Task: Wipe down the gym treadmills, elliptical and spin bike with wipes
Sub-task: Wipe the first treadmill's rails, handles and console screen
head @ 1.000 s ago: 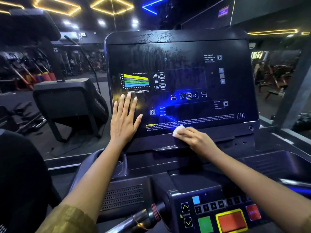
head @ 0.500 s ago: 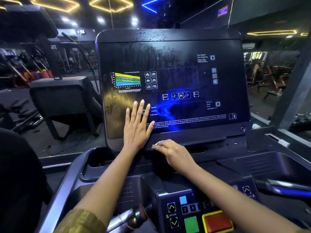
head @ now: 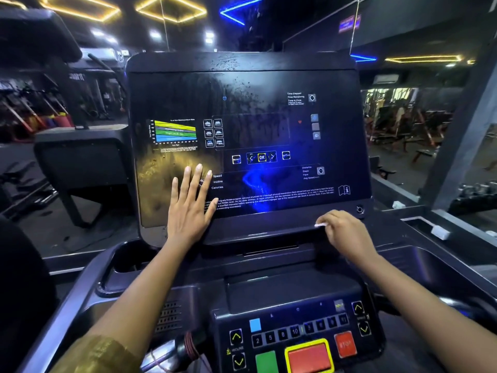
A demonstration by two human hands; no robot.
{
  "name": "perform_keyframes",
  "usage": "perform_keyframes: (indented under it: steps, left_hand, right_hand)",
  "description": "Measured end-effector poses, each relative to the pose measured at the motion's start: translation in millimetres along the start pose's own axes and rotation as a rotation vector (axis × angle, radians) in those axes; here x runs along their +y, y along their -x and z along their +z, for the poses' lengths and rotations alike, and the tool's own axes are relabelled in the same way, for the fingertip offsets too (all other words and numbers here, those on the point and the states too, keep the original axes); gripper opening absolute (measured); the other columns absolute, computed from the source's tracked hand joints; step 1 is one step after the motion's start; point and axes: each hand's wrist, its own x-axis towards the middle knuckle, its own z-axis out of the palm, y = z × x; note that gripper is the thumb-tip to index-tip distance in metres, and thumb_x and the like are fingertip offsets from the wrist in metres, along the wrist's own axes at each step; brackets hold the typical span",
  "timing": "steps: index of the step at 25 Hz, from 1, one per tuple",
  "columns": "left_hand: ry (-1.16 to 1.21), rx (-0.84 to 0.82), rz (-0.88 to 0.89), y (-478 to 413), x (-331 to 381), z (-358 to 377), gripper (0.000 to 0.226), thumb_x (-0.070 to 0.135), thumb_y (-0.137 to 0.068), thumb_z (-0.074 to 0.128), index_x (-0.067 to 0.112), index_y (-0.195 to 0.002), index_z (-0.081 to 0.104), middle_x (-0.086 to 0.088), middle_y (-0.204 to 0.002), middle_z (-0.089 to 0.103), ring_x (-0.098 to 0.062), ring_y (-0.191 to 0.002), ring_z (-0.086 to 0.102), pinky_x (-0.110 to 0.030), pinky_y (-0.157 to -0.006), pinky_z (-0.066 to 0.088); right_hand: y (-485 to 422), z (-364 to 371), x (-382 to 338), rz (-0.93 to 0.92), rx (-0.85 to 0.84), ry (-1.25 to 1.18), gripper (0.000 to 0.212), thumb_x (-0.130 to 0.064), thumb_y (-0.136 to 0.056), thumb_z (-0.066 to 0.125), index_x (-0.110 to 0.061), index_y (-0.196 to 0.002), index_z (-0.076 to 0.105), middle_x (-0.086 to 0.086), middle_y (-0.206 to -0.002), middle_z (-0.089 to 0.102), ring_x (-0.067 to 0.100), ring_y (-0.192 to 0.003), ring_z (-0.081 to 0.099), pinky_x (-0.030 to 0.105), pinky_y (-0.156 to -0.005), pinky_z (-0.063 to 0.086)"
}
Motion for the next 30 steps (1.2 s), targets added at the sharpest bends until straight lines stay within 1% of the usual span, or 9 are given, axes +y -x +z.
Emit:
perform_keyframes:
  steps: [5, 9, 11, 14, 20, 22, 25, 26, 30]
  left_hand:
    - [-0.018, -0.008, -0.017, 1.0, 0.7, 0.0, 0.061, 0.045, -0.098, 0.025, 0.014, -0.15, 0.027, -0.009, -0.157, 0.021, -0.025, -0.147, 0.011, -0.046, -0.118, 0.008]
    - [-0.029, 0.009, -0.014, 2.2, 0.5, -0.1, 0.06, 0.047, -0.1, 0.019, 0.015, -0.15, 0.027, -0.009, -0.157, 0.021, -0.025, -0.147, 0.012, -0.045, -0.118, 0.008]
    - [-0.043, 0.025, -0.016, 1.0, 0.9, 0.4, 0.06, 0.045, -0.098, 0.026, 0.015, -0.15, 0.028, -0.009, -0.157, 0.022, -0.026, -0.146, 0.014, -0.046, -0.118, 0.009]
    - [-0.037, 0.04, -0.012, 1.8, 1.7, 1.2, 0.06, 0.044, -0.096, 0.031, 0.016, -0.149, 0.026, -0.009, -0.157, 0.023, -0.026, -0.146, 0.015, -0.046, -0.118, 0.01]
    - [-0.034, 0.018, -0.014, 1.9, 0.9, 1.9, 0.059, 0.043, -0.097, 0.03, 0.015, -0.15, 0.025, -0.01, -0.157, 0.023, -0.026, -0.146, 0.015, -0.047, -0.117, 0.013]
    - [0.0, 0.02, -0.02, 2.3, 1.4, -0.2, 0.058, 0.042, -0.097, 0.031, 0.015, -0.149, 0.027, -0.01, -0.156, 0.024, -0.026, -0.146, 0.015, -0.046, -0.118, 0.011]
    - [0.084, 0.079, -0.078, -9.8, 3.0, -7.2, 0.057, 0.039, -0.097, 0.032, 0.014, -0.148, 0.031, -0.009, -0.156, 0.026, -0.026, -0.145, 0.014, -0.043, -0.118, 0.007]
    - [0.094, 0.098, -0.104, -21.4, 1.9, -9.6, 0.056, 0.039, -0.097, 0.032, 0.013, -0.147, 0.031, -0.009, -0.156, 0.026, -0.025, -0.145, 0.015, -0.042, -0.118, 0.006]
    - [0.075, 0.141, -0.172, -66.4, -7.8, -15.1, 0.056, 0.038, -0.097, 0.031, 0.012, -0.147, 0.033, -0.01, -0.154, 0.029, -0.026, -0.143, 0.018, -0.041, -0.117, 0.007]
  right_hand:
    - [-62.7, -22.9, -68.6, -0.123, 0.288, -0.281, 0.024, -0.002, -0.074, 0.057, -0.015, -0.086, 0.075, -0.001, -0.085, 0.071, 0.019, -0.079, 0.065, 0.022, -0.075, 0.043]
    - [-145.8, -20.7, -133.6, -0.259, 0.447, -0.309, 0.032, -0.007, -0.079, 0.047, -0.01, -0.097, 0.074, 0.003, -0.095, 0.071, 0.022, -0.086, 0.065, 0.026, -0.074, 0.05]
    - [-156.6, -5.1, -148.6, -0.362, 0.413, -0.163, 0.034, -0.01, -0.081, 0.042, -0.011, -0.099, 0.072, 0.001, -0.097, 0.069, 0.021, -0.085, 0.062, 0.03, -0.056, 0.054]
    - [-125.7, 21.0, -145.6, -0.51, 0.297, 0.039, 0.03, -0.004, -0.085, 0.045, -0.016, -0.106, 0.064, -0.003, -0.103, 0.062, 0.014, -0.082, 0.046, 0.029, -0.036, 0.046]
    - [-55.7, 45.6, -115.1, -0.812, 0.159, -0.014, 0.03, -0.017, -0.091, 0.043, -0.017, -0.107, 0.069, -0.003, -0.1, 0.066, 0.013, -0.085, 0.045, 0.024, -0.038, 0.046]
    - [-72.3, 31.0, -112.9, -0.782, 0.199, -0.139, 0.026, -0.013, -0.087, 0.05, -0.019, -0.102, 0.07, -0.004, -0.101, 0.067, 0.014, -0.088, 0.051, 0.025, -0.044, 0.051]
    - [-149.2, -5.4, -120.5, -0.618, 0.444, -0.262, 0.028, -0.006, -0.081, 0.051, -0.016, -0.096, 0.073, 0.001, -0.096, 0.069, 0.022, -0.084, 0.062, 0.028, -0.069, 0.053]
    - [-179.1, -16.2, -125.3, -0.552, 0.49, -0.257, 0.03, -0.008, -0.081, 0.048, -0.015, -0.094, 0.074, 0.002, -0.093, 0.07, 0.024, -0.082, 0.063, 0.029, -0.07, 0.053]
    - [-225.1, -14.2, -148.7, -0.45, 0.444, -0.125, 0.024, -0.008, -0.082, 0.05, -0.015, -0.093, 0.07, 0.0, -0.092, 0.067, 0.021, -0.084, 0.056, 0.035, -0.048, 0.054]
